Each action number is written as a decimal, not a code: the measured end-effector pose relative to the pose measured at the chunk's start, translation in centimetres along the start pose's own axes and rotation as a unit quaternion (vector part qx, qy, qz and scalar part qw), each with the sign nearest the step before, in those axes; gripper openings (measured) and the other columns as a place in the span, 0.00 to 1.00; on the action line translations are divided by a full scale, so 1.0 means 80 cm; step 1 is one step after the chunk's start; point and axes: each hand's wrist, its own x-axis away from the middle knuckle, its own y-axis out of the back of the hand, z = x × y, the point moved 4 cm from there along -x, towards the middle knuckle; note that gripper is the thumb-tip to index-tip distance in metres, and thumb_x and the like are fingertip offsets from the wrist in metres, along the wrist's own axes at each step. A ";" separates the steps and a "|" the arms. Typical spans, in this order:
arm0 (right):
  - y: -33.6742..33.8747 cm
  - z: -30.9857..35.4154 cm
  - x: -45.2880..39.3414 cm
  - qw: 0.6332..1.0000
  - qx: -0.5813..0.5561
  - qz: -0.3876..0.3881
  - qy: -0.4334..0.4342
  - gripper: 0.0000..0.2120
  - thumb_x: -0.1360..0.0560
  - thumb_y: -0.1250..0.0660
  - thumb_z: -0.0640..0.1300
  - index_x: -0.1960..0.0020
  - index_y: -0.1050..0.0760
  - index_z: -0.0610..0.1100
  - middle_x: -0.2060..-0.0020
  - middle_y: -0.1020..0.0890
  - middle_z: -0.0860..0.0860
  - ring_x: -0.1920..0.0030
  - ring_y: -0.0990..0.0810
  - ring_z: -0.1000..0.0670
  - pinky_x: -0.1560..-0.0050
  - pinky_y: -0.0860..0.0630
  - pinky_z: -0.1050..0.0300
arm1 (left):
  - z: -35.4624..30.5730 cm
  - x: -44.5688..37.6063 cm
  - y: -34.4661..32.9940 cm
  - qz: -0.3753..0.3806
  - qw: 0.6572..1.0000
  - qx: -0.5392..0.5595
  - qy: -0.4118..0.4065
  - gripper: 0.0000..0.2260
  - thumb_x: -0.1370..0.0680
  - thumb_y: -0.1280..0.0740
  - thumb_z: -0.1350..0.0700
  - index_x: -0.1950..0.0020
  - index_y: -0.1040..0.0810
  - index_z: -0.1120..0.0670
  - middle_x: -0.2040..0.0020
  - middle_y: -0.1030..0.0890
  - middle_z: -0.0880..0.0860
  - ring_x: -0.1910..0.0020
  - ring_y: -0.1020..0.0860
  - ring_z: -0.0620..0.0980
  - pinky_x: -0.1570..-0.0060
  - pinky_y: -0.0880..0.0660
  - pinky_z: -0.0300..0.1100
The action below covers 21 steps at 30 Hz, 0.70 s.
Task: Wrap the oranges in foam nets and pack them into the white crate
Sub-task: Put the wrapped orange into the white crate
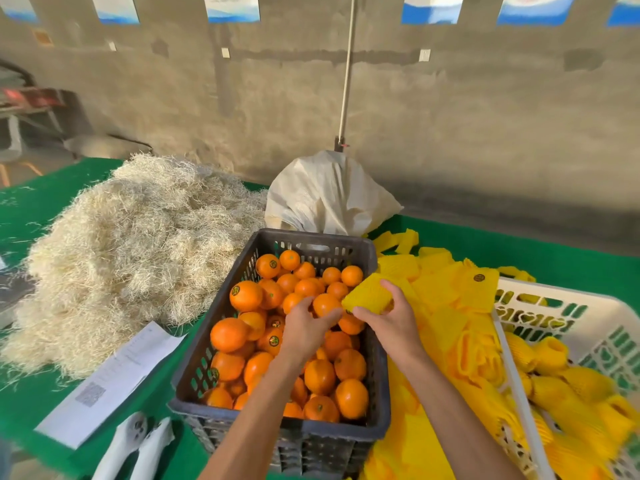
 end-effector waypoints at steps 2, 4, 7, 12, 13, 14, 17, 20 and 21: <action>0.002 -0.004 0.008 0.999 -0.050 0.005 0.009 0.35 0.31 0.19 0.48 0.27 0.31 0.54 0.41 0.22 0.57 0.44 0.20 0.60 0.54 0.23 0.68 | -0.016 0.021 0.006 -0.004 0.988 0.155 0.011 0.26 0.31 0.28 0.28 0.49 0.14 0.49 0.57 0.12 0.49 0.56 0.13 0.51 0.61 0.21 0.37; 0.005 -0.007 0.017 0.991 -0.137 0.000 0.010 0.28 0.27 0.22 0.48 0.31 0.27 0.53 0.49 0.16 0.56 0.51 0.14 0.56 0.56 0.20 0.66 | -0.027 0.036 0.005 0.025 0.955 0.292 0.052 0.24 0.29 0.26 0.32 0.52 0.12 0.52 0.57 0.12 0.55 0.53 0.12 0.53 0.58 0.18 0.40; 0.009 -0.004 0.030 0.975 -0.221 0.014 -0.021 0.06 0.19 0.31 0.48 0.43 0.21 0.55 0.53 0.13 0.49 0.54 0.13 0.46 0.58 0.16 0.55 | -0.041 0.060 -0.007 0.107 0.897 0.419 0.093 0.25 0.24 0.28 0.35 0.37 0.16 0.52 0.41 0.14 0.58 0.40 0.15 0.55 0.46 0.17 0.50; 0.025 0.001 0.054 0.997 0.057 -0.033 0.043 0.12 0.18 0.37 0.55 0.46 0.19 0.49 0.45 0.20 0.47 0.43 0.21 0.46 0.42 0.25 0.51 | -0.067 0.096 -0.033 0.206 0.837 0.498 0.097 0.34 0.23 0.32 0.32 0.24 0.25 0.51 0.28 0.21 0.56 0.30 0.22 0.55 0.36 0.23 0.51; 0.030 0.005 0.060 0.986 0.139 -0.060 0.075 0.12 0.20 0.34 0.55 0.44 0.18 0.49 0.42 0.24 0.46 0.40 0.25 0.45 0.40 0.27 0.52 | -0.073 0.101 -0.037 0.207 0.839 0.495 0.093 0.34 0.24 0.32 0.32 0.24 0.26 0.52 0.28 0.22 0.56 0.30 0.22 0.55 0.34 0.24 0.51; 0.036 0.011 0.065 0.969 0.206 -0.090 0.105 0.12 0.22 0.30 0.54 0.43 0.18 0.49 0.40 0.26 0.46 0.39 0.27 0.45 0.40 0.28 0.52 | -0.078 0.106 -0.041 0.208 0.844 0.486 0.088 0.35 0.24 0.32 0.32 0.24 0.25 0.52 0.28 0.22 0.56 0.30 0.22 0.55 0.33 0.26 0.52; 0.049 0.023 0.077 0.946 0.266 -0.112 0.147 0.12 0.28 0.26 0.47 0.46 0.19 0.45 0.45 0.23 0.47 0.43 0.26 0.43 0.47 0.26 0.49 | -0.088 0.118 -0.053 0.213 0.866 0.447 0.070 0.35 0.26 0.31 0.32 0.25 0.25 0.52 0.30 0.20 0.55 0.31 0.21 0.54 0.36 0.25 0.50; 0.060 0.026 0.078 0.962 0.224 -0.088 0.127 0.10 0.29 0.25 0.43 0.49 0.21 0.44 0.50 0.20 0.47 0.48 0.22 0.43 0.54 0.28 0.53 | -0.090 0.121 -0.064 0.193 0.882 0.425 0.066 0.35 0.32 0.24 0.31 0.31 0.19 0.50 0.34 0.17 0.55 0.36 0.18 0.53 0.43 0.21 0.46; 0.064 0.027 0.078 0.964 0.223 -0.079 0.121 0.09 0.28 0.25 0.43 0.49 0.21 0.45 0.51 0.19 0.47 0.49 0.21 0.44 0.56 0.29 0.54 | -0.088 0.121 -0.067 0.180 0.888 0.417 0.069 0.33 0.33 0.22 0.32 0.34 0.17 0.49 0.35 0.17 0.54 0.36 0.18 0.54 0.41 0.21 0.48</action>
